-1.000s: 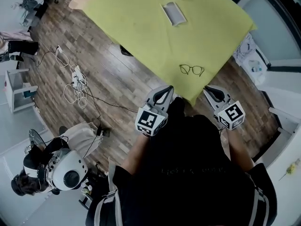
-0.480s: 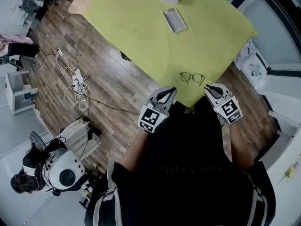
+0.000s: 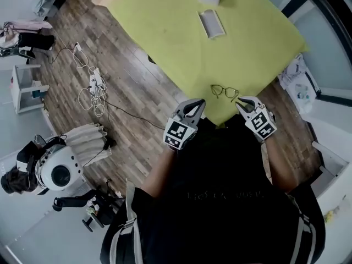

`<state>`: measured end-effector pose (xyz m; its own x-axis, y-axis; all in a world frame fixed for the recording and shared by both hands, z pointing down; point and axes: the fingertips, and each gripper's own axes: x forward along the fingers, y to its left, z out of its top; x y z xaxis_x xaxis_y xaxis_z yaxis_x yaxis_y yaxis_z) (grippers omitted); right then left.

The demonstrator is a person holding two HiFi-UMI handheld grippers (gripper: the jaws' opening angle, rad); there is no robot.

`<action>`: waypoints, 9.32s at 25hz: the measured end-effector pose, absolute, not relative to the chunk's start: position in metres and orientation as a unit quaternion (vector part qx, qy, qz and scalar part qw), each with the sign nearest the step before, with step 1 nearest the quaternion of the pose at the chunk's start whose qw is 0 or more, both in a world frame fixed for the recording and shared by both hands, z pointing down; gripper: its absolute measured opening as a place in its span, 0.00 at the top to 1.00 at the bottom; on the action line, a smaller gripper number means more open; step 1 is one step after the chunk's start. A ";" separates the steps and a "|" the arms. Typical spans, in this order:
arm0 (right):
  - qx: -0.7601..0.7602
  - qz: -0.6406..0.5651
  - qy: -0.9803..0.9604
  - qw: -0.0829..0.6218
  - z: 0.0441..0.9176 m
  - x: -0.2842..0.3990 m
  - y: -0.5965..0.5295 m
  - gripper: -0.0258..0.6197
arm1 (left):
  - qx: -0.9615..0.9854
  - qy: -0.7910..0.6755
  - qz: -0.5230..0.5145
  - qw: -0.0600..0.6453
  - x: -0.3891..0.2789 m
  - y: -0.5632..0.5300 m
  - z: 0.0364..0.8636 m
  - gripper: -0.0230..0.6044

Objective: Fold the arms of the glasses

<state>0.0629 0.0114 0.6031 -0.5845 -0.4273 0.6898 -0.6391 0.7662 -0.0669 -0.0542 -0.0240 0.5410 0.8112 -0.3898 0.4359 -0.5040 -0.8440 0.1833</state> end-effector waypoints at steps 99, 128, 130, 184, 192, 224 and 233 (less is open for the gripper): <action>0.160 0.062 -0.894 0.414 0.668 0.004 -0.020 0.90 | 0.877 -0.395 0.141 0.234 -0.085 -0.012 0.547 0.93; 0.167 0.089 -0.910 0.369 0.614 -0.012 0.009 0.90 | 0.872 -0.399 0.143 0.244 -0.096 -0.007 0.557 0.93; 0.173 0.088 -0.908 0.371 0.613 -0.013 0.008 0.90 | 0.871 -0.400 0.144 0.247 -0.098 -0.006 0.558 0.93; 0.259 0.223 -0.852 0.397 0.695 0.081 0.006 0.90 | 0.868 -0.390 0.160 0.263 -0.085 0.009 0.568 0.93; 0.253 0.241 -0.844 0.407 0.716 0.089 0.009 0.90 | 0.865 -0.394 0.168 0.263 -0.095 0.011 0.568 0.93; 0.249 0.267 -0.830 0.422 0.758 0.090 0.004 0.90 | 0.863 -0.387 0.182 0.269 -0.084 0.013 0.570 0.93; 0.266 0.268 -0.835 0.400 0.743 0.095 0.008 0.90 | 0.867 -0.380 0.174 0.270 -0.078 0.013 0.570 0.93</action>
<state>0.0951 0.0077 0.7428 -0.5389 -0.2301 0.8103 -0.6592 0.7141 -0.2356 -0.0781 0.0126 0.5699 0.6503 -0.5657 0.5071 -0.7535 -0.5653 0.3357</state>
